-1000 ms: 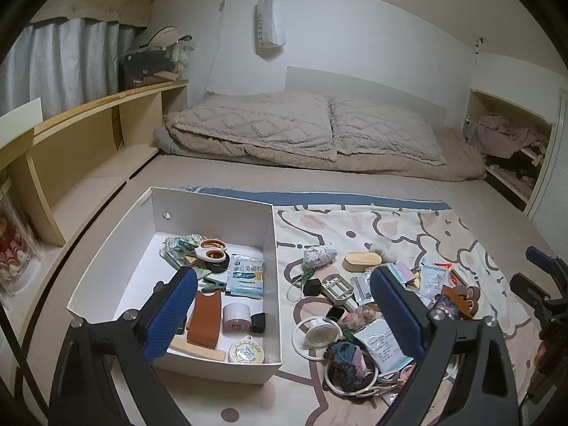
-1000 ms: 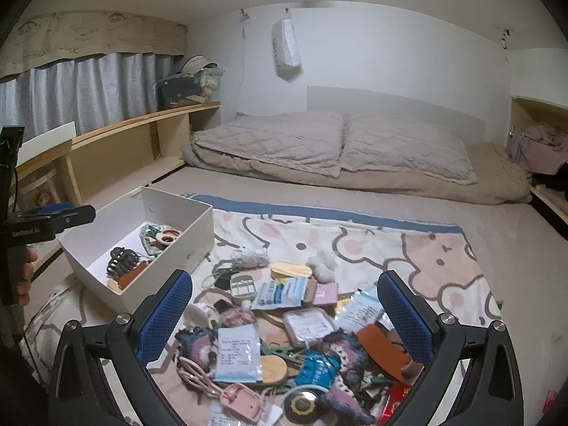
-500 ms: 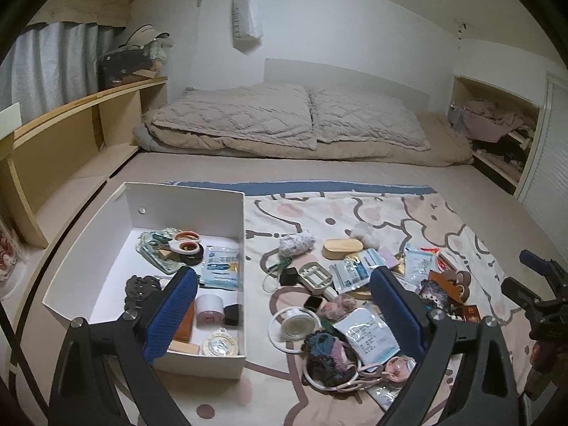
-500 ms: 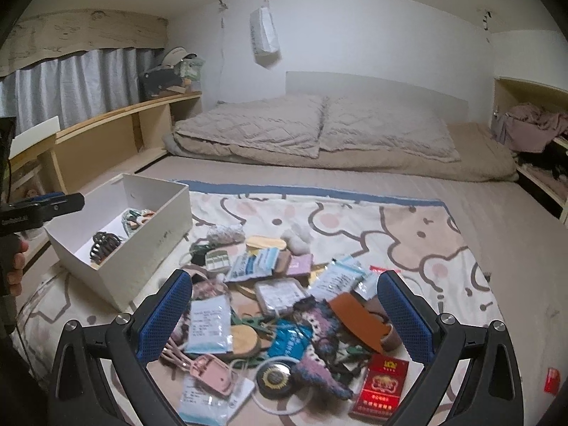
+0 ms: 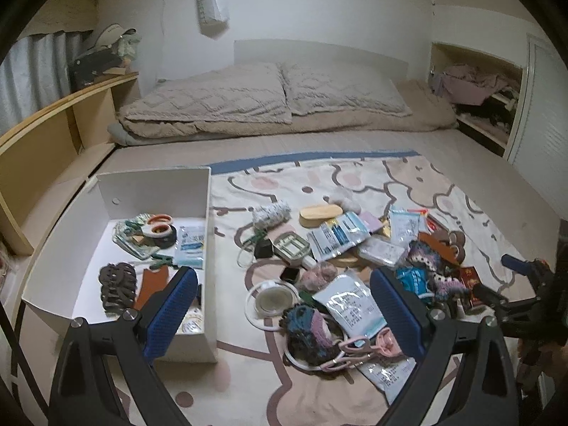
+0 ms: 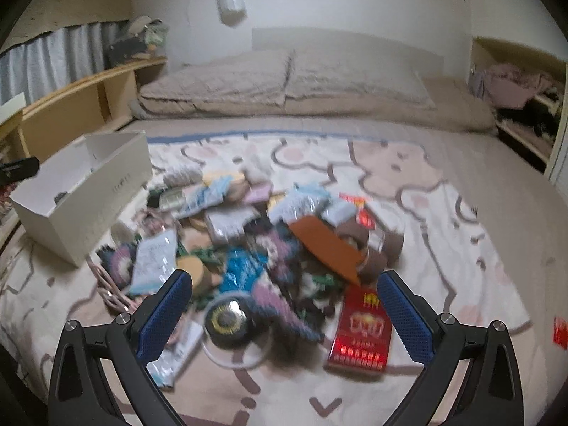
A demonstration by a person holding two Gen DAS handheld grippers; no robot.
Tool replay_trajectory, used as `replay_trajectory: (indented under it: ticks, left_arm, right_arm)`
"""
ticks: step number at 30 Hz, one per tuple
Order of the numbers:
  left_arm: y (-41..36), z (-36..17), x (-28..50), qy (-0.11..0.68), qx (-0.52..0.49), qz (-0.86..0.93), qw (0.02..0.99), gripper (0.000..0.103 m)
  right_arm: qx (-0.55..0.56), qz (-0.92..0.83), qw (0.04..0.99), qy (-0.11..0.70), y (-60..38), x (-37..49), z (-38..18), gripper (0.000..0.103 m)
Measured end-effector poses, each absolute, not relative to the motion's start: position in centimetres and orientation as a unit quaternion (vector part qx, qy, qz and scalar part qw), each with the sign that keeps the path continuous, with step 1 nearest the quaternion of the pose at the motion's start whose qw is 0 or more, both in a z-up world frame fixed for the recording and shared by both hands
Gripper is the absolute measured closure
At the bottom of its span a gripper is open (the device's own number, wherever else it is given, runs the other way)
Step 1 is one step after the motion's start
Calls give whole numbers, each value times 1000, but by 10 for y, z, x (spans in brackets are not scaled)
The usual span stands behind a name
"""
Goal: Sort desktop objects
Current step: 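Withdraw both grippers from the box back toward the bed, then move the left gripper over the white medicine sachet under the pink scissors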
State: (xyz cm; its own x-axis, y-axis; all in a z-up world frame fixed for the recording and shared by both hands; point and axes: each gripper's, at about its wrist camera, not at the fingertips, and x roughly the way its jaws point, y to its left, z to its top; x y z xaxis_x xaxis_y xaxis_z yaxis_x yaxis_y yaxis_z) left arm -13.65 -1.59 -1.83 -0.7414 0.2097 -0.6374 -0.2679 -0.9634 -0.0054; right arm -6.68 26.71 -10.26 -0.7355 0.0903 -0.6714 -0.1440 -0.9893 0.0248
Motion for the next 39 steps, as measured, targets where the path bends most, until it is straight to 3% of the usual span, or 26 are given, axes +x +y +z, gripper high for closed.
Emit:
replay_trajectory:
  ticks: [16, 30, 39]
  left_arm:
    - [28, -70, -125, 111, -392, 899, 158, 4]
    - [66, -105, -118, 168, -417, 876, 174, 4]
    - [83, -121, -106, 162, -442, 865, 172, 4]
  right_arm:
    - [-438, 893, 98, 25, 273, -72, -173, 0]
    - [-433, 891, 129, -48, 254, -69, -189, 0]
    - [-426, 892, 137, -60, 250, -62, -191, 0]
